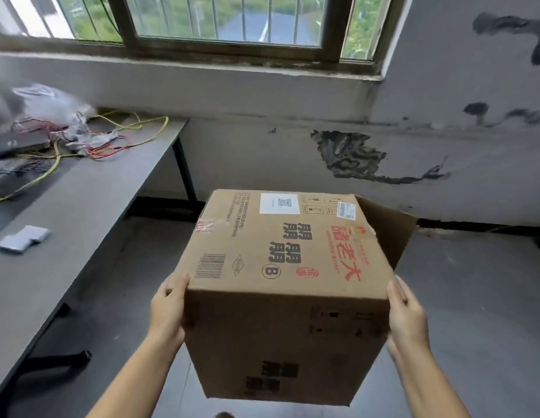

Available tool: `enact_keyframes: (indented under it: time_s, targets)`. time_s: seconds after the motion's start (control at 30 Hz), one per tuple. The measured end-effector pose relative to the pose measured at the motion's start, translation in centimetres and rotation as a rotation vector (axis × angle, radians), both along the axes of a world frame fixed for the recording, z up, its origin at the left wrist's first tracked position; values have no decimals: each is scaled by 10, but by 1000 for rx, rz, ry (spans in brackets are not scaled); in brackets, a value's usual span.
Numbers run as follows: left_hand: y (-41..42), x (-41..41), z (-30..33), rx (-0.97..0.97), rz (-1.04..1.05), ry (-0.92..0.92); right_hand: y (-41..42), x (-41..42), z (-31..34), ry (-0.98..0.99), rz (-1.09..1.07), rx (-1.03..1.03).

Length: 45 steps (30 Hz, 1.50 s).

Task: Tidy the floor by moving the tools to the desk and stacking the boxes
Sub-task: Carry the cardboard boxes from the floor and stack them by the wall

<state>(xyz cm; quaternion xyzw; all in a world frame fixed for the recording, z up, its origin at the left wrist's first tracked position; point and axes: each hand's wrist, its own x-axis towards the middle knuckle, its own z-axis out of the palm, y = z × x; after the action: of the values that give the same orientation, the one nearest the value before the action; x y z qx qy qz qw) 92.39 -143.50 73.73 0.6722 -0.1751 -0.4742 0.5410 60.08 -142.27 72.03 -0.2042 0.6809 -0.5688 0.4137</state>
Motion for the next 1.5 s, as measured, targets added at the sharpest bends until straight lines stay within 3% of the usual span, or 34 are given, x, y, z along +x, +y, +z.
enact_keyframes:
  time_s: [0.27, 0.8, 0.97, 1.23, 1.5]
  targets:
    - [-90, 48, -33, 5, 118, 24, -130, 39, -13, 4, 145, -10]
    - [-434, 204, -132, 117, 11, 62, -455, 188, -88, -5, -26, 196]
    - [-520, 217, -210, 142, 27, 27, -547, 201, -159, -59, -5, 214]
    - [-600, 223, -361, 100, 118, 38, -626, 216, -344, -40, -24, 186]
    - [-655, 260, -419, -16, 247, -31, -652, 265, -408, -78, -48, 63]
